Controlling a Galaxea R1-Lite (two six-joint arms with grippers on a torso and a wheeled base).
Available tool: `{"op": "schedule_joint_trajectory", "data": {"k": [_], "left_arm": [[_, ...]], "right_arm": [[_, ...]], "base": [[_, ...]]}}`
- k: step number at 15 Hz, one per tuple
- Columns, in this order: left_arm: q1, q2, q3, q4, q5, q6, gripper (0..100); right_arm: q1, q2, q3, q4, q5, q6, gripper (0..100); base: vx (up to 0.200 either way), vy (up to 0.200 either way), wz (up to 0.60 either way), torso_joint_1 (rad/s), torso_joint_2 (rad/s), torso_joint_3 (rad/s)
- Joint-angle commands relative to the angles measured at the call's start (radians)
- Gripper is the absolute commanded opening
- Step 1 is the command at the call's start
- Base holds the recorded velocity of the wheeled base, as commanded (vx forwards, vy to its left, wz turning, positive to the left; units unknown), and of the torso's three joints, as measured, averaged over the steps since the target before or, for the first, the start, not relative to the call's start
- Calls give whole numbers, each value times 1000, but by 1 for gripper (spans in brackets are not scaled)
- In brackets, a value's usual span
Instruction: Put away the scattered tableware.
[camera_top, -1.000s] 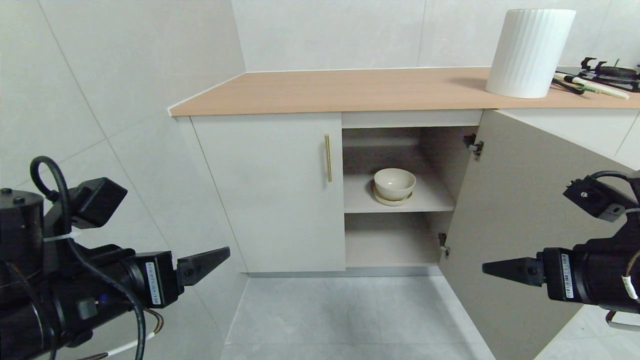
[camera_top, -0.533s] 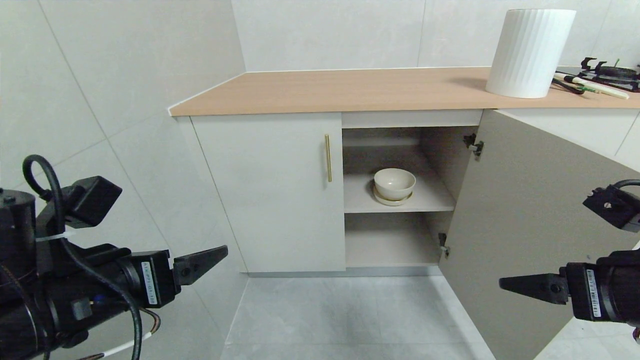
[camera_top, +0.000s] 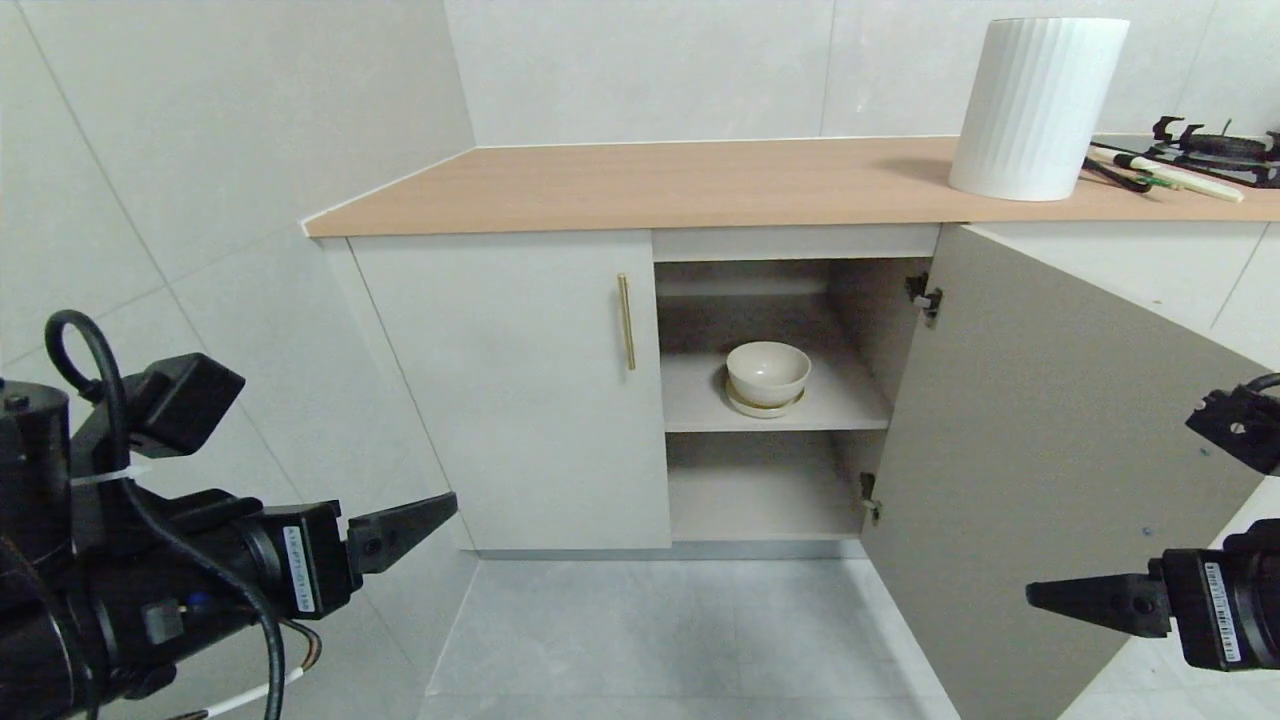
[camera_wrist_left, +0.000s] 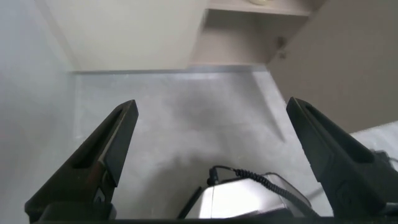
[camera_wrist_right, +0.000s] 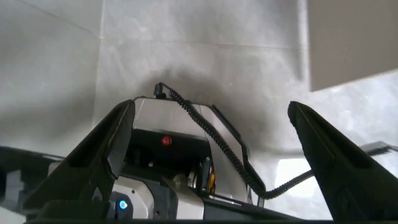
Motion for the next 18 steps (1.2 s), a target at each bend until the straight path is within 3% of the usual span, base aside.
{"op": "schedule_joint_trajectory", "data": {"k": [1, 6, 10, 12, 17, 18], "left_arm": [[0, 2, 0, 0, 1, 0, 100], [0, 2, 1, 0, -1, 0, 100], [0, 2, 5, 0, -2, 0, 100], [0, 4, 6, 0, -2, 0, 100], [0, 5, 6, 0, -4, -2, 100], [0, 7, 6, 0, -4, -2, 100]], "right_arm": [[0, 6, -3, 2, 1, -2, 100], [-6, 2, -49, 168, -2, -59, 100], [-115, 9, -82, 232, -67, -97, 100], [-198, 11, -86, 248, -162, -146, 100], [-497, 45, -95, 171, -163, -281, 100], [-517, 46, -95, 160, -159, -292, 100]], "base": [[0, -200, 0, 2, 7, -2], [0, -160, 0, 2, 1, 3], [0, 0, 0, 0, 0, 0], [0, 0, 0, 0, 0, 0], [0, 0, 0, 0, 0, 0], [0, 0, 0, 0, 0, 0]]}}
